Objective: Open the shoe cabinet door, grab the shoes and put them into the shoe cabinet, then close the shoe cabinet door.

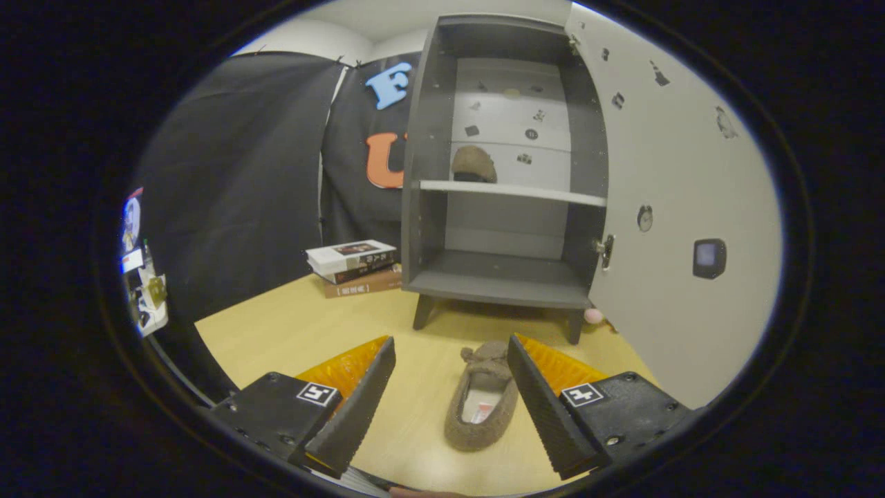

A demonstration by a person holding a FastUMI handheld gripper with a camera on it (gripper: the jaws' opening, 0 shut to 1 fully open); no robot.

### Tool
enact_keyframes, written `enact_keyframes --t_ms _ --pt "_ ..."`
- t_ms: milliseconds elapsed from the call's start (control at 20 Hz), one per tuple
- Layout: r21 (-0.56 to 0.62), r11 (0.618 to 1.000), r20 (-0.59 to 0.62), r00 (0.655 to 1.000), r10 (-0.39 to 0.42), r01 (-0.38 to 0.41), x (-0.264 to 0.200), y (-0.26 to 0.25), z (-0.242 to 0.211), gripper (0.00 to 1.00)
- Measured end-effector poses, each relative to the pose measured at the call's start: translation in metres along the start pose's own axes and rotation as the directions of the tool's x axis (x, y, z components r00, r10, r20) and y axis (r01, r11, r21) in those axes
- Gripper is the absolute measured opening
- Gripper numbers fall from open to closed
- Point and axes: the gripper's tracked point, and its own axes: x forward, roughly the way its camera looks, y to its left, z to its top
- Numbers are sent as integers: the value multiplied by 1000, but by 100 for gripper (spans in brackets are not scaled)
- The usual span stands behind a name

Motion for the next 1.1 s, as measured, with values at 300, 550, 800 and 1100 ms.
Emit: enact_keyframes --t_ms 300,550,800,1100 --pt "-7 999 -201 979 -34 33 57 -14 -54 88" --pt "76 997 -280 959 35 -15 96 -17 -93 58" --pt "215 975 -254 961 106 -51 92 -16 -86 10" --pt "92 996 -119 993 24 -13 53 -41 -31 9"
